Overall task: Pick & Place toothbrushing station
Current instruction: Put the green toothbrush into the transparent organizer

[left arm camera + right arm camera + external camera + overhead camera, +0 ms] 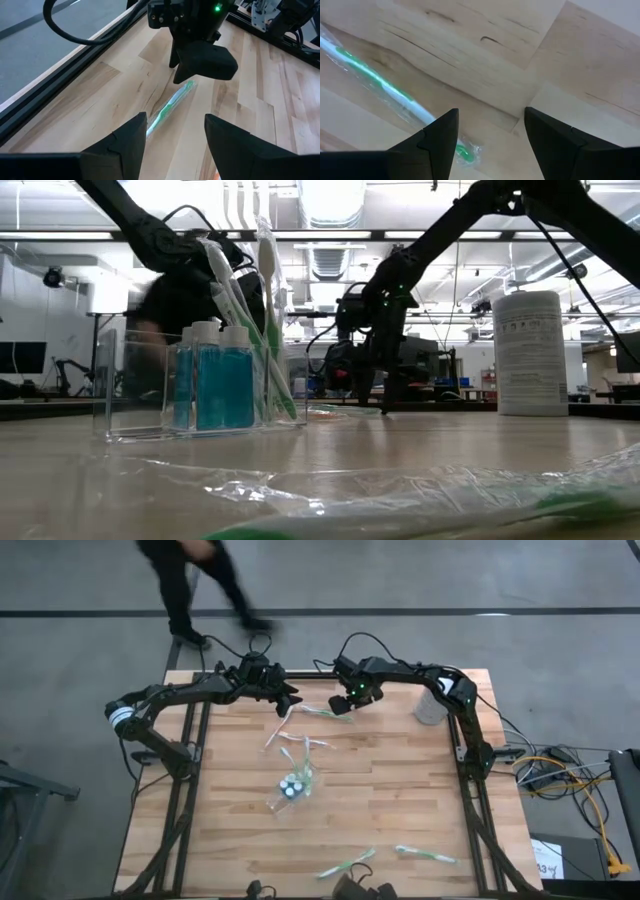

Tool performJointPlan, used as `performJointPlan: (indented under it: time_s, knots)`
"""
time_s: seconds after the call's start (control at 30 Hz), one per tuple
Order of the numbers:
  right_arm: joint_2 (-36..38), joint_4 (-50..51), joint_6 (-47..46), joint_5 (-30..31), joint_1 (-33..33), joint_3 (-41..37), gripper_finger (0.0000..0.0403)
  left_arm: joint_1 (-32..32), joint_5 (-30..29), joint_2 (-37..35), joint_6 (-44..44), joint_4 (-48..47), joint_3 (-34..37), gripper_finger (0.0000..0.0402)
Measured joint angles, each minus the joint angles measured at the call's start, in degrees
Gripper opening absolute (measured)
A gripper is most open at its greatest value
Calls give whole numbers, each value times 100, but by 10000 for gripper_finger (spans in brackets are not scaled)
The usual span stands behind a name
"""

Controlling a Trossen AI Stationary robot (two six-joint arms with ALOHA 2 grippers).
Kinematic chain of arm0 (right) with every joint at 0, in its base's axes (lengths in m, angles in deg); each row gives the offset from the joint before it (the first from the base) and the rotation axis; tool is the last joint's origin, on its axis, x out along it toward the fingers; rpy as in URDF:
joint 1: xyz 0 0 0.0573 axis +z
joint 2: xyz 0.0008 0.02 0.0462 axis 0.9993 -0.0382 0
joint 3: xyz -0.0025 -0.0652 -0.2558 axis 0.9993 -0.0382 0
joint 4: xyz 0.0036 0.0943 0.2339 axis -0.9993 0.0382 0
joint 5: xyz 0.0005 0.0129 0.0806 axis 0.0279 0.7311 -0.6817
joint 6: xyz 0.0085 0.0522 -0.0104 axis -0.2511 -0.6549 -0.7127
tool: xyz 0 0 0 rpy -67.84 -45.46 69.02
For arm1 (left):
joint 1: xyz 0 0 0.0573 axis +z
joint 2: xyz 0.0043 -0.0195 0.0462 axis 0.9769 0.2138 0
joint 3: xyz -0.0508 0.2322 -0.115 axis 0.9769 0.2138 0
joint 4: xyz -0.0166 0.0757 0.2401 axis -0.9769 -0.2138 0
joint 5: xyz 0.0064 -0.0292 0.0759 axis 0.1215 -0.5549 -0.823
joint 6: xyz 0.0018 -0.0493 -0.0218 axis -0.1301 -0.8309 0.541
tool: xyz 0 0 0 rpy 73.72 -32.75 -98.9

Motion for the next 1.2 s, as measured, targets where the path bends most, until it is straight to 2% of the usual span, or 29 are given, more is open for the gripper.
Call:
performJointPlan:
  time_s: [0.5,0.8,1.0,1.2]
  knots:
    - [0,31,-2,-405,515,0,221,0,2,0,0,2,0,204]
    - [7,37,-9,-1319,855,-4,221,0,0,1,0,2,0,204]
    - [17,181,-128,-1165,927,-6,221,0,2,1,0,2,0,204]
    - [358,330,-13,-845,667,-11,221,0,1,1,0,2,0,204]
